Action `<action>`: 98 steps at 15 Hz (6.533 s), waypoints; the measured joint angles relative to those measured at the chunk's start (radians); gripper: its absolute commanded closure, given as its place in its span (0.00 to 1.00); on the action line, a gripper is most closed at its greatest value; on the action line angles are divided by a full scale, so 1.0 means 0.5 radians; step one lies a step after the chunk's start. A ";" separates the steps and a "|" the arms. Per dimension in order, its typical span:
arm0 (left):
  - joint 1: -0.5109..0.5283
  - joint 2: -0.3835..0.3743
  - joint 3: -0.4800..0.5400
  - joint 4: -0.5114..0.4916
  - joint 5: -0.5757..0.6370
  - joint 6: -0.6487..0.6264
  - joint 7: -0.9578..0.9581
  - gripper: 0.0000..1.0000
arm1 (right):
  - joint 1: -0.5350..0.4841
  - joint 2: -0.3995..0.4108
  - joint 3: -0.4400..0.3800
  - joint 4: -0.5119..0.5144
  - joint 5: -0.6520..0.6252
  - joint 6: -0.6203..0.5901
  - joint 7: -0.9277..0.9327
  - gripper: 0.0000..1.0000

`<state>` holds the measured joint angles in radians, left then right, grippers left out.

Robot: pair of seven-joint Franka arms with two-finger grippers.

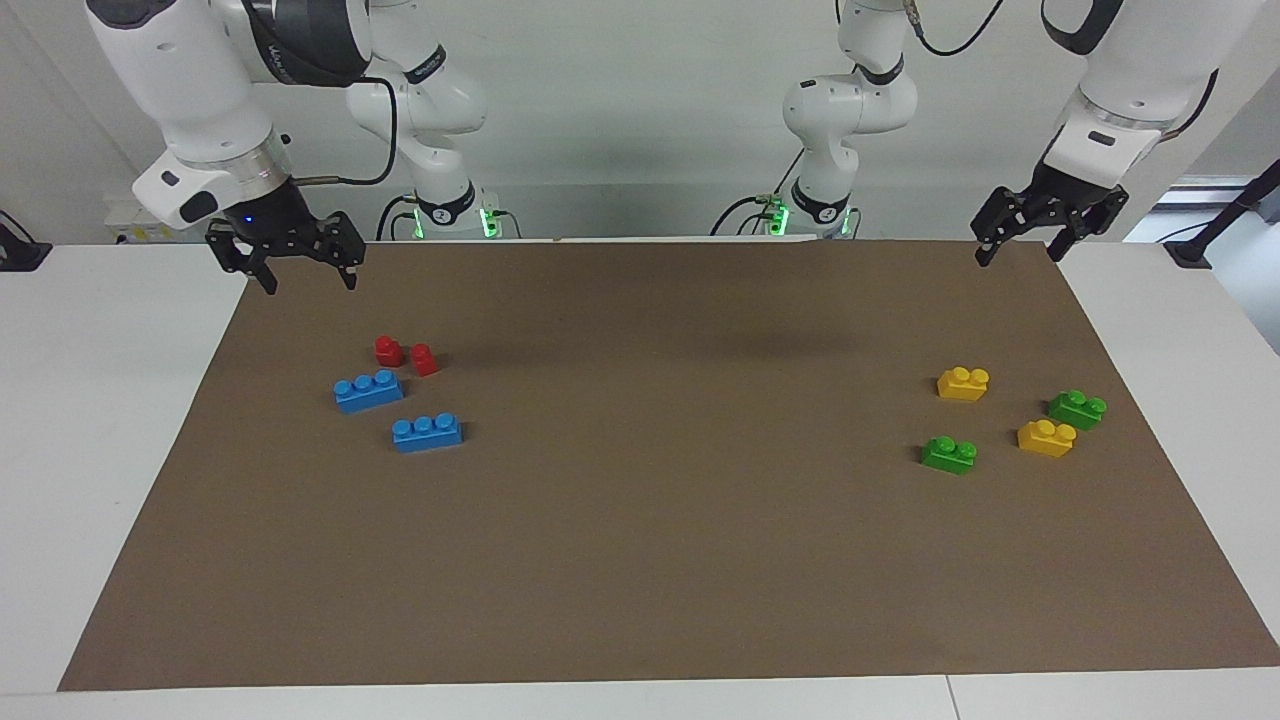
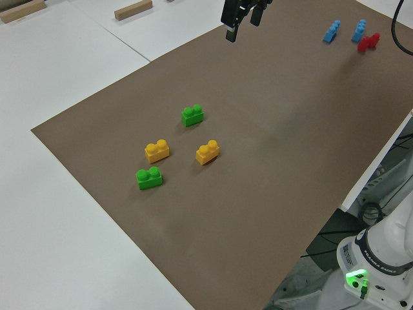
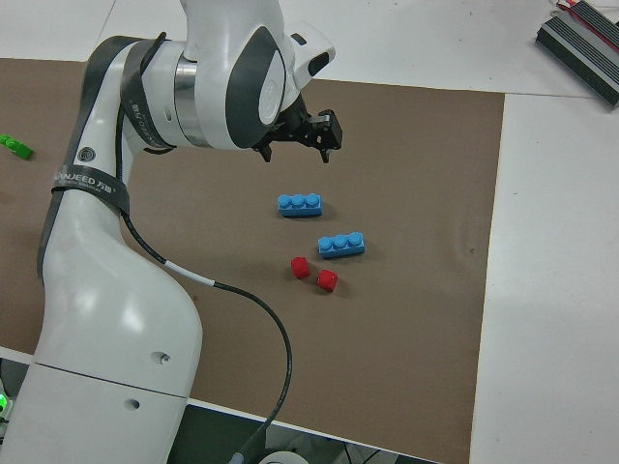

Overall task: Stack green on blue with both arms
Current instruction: 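Move the left gripper toward the green brick while the right gripper opens, then lower the left gripper over the green brick while the right gripper approaches blue, then close the left gripper on green while the right gripper grasps blue, then lift the green brick while the right gripper carries blue toward center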

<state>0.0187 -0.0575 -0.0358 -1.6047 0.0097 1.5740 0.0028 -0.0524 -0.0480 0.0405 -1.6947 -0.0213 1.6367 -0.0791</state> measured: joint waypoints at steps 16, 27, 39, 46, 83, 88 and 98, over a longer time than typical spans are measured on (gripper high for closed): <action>0.000 0.000 0.001 0.000 0.000 0.000 0.001 0.00 | -0.004 0.100 -0.003 -0.025 0.084 0.142 0.936 0.17; 0.004 -0.090 0.011 -0.426 0.000 0.381 -0.505 0.00 | -0.103 0.553 -0.047 0.077 0.849 0.316 1.985 0.16; 0.013 0.342 0.020 -0.573 -0.045 0.961 -1.760 0.00 | -0.198 0.823 -0.047 -0.076 1.055 0.469 1.972 0.06; 0.064 0.646 0.026 -0.510 -0.049 1.184 -2.308 0.00 | -0.197 0.926 -0.045 -0.086 1.055 0.469 1.963 0.06; -0.034 0.665 -0.010 -0.269 -0.063 0.951 -2.468 1.00 | -0.266 0.899 -0.041 -0.072 1.257 0.475 1.953 1.00; -0.171 0.483 -0.013 -0.264 -0.066 0.735 -2.724 1.00 | 0.018 0.762 0.015 0.049 1.271 0.468 2.545 1.00; -0.383 0.451 -0.018 -0.264 -0.070 0.634 -3.344 1.00 | 0.902 0.747 0.030 -0.133 1.272 1.285 3.671 1.00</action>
<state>-0.1729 0.1682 -0.0447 -1.7368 -0.0254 1.8911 -1.6692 0.3989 0.3253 0.0557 -1.7611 0.6147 2.2791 1.7563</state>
